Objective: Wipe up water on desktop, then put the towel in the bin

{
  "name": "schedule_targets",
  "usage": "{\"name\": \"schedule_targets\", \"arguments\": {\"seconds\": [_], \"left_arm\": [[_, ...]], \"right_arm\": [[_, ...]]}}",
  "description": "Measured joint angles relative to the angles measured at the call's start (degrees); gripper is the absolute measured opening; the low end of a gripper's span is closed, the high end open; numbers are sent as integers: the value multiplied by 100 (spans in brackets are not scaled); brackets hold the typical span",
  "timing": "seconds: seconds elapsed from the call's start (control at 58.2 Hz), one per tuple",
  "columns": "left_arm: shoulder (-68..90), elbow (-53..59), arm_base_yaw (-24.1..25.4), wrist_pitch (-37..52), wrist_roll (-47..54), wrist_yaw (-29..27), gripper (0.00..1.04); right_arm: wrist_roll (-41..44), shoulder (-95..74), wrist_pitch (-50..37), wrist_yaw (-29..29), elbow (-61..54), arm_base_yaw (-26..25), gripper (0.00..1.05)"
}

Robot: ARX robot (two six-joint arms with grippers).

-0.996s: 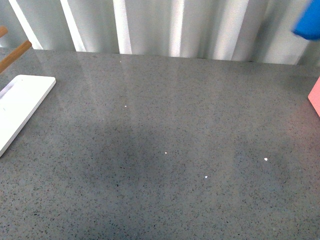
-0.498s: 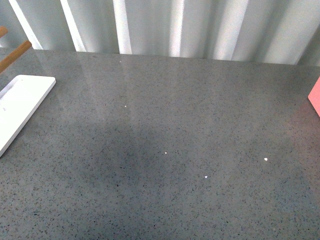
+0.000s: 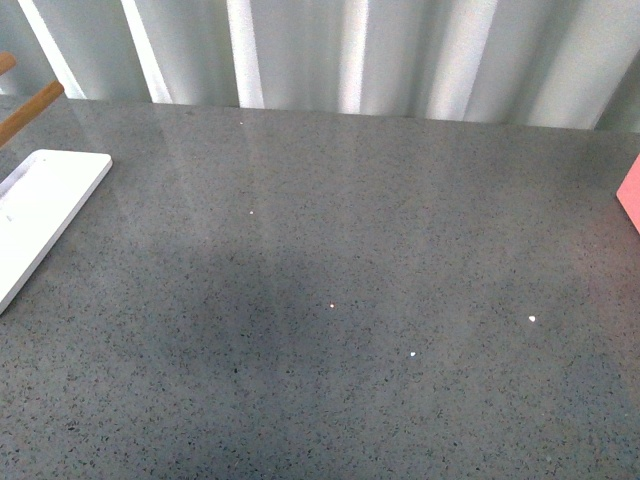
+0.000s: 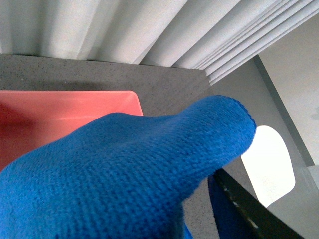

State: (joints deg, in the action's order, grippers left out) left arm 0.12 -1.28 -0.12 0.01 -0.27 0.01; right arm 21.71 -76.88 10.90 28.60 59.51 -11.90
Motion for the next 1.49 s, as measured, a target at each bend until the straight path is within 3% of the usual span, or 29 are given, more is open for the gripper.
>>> {"name": "schedule_targets", "arguments": {"seconds": [0.361,0.687,0.842,0.91,1.494], "left_arm": [[0,0,0,0,2,0,98],[0,0,0,0,2,0,98],[-9,0,0,0,2,0,98],[4,0,0,0,2,0,98],[-4,0,0,0,0,0,98]], "right_arm": [[-9,0,0,-2,0,-2,100],[-13,0,2,-4,0,0,98],[-1637,-468,2704,-640,1034,-162,98],[-2249,-520,3410,-761,1043,-232,98],[-2653,-496,3427,-723,1047,-372,98]]}}
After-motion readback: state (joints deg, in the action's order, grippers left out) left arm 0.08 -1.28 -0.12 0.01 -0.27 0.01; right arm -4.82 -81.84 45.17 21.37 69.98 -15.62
